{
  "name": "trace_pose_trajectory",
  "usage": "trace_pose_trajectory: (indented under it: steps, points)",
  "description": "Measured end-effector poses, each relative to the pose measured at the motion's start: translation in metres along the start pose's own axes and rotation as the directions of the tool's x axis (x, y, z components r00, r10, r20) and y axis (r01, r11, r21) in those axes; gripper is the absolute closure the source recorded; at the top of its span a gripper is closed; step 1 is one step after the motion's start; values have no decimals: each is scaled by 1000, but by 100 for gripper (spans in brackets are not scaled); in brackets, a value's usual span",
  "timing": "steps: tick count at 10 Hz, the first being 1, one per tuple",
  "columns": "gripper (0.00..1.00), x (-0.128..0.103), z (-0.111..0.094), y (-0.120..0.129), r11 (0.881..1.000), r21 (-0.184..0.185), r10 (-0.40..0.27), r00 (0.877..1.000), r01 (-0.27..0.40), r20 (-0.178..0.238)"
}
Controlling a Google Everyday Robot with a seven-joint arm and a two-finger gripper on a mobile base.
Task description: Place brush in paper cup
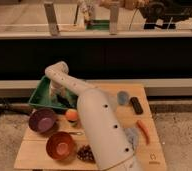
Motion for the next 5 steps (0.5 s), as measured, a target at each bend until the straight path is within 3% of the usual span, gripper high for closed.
trace_pose_trajectory:
  steps: [2, 5]
  points:
    - [76, 0, -1, -1, 1000, 1, -2, 1000, 2, 0]
    - [78, -1, 0, 4, 1000, -6, -1, 1000, 1, -2]
